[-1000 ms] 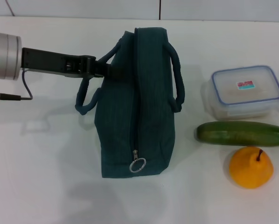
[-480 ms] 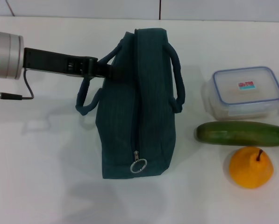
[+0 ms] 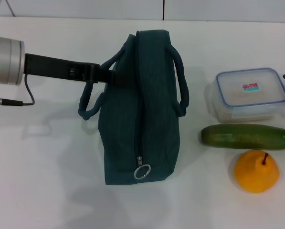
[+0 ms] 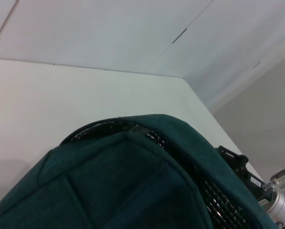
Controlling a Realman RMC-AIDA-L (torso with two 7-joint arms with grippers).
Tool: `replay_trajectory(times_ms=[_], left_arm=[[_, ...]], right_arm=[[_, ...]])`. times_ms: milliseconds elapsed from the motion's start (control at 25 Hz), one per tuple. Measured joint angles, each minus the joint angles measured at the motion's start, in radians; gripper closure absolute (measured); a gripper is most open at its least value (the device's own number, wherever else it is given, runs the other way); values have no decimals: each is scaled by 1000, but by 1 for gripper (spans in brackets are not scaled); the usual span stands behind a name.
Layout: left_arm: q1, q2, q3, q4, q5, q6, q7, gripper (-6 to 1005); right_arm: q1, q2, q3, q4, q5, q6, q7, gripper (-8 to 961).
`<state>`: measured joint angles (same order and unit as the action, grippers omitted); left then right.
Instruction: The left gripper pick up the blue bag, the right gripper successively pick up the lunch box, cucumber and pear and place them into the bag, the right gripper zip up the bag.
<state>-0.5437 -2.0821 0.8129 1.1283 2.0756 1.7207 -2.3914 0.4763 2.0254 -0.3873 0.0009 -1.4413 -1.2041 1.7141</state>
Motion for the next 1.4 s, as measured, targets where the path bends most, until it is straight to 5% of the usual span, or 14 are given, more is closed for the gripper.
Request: replay_trajectory(times_ms=[800,1400], left_arm=[[7,1,0,-21,0,0,23,940],[7,0,-1,-21,1,-1,25,940]], right_arm=[[21,2,-2,25,17,49,1,567],[26,1,-10,26,7,12,1,790]])
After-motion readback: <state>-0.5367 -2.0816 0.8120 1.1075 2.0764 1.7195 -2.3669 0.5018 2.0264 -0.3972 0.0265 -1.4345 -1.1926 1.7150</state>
